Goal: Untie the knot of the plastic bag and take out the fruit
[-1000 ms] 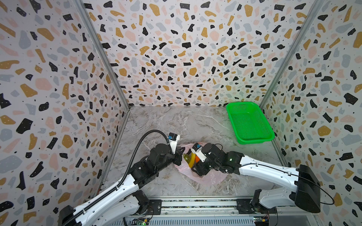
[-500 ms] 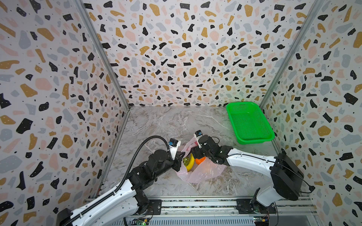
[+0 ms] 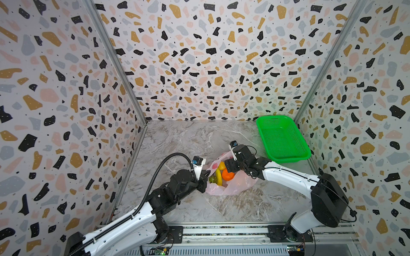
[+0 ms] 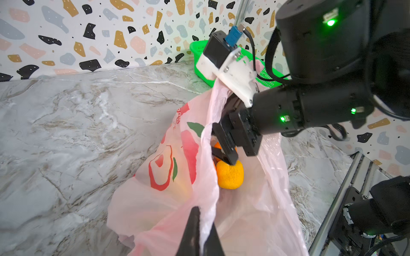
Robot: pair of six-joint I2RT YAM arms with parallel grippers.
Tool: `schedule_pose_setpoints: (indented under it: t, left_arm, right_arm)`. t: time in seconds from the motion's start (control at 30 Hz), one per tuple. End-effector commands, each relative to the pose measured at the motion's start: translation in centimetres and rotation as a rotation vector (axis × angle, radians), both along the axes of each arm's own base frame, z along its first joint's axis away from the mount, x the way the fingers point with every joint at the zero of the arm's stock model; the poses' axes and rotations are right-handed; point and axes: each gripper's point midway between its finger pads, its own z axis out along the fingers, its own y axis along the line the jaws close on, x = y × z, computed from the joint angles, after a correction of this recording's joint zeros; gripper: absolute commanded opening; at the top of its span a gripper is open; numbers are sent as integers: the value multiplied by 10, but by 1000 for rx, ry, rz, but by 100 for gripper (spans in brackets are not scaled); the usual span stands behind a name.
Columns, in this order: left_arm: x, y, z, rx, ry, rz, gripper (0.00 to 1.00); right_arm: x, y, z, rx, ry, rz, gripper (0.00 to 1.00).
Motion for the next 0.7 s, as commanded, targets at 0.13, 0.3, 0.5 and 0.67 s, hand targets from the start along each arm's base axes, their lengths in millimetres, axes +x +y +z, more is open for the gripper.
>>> schedule_pose_setpoints:
  t: [0.13,0.3,0.5,0.67]
  left_arm:
    - [8,-4,33,-98,-65,40,0]
    - [8,-3,34,-108,-65,46,0]
    - [5,-1,30,-101,-58,38,0]
    - [-6,-8,18,-78,-41,-26,0]
  right_arm:
    - [-83,-33,-30,-123,196,76,93]
    - [-118,-61,-67,-157,295,52,95]
    - [-138,-76,-74,-172,351,2,96]
    - [-140,-54,-21,-45,325,55,96]
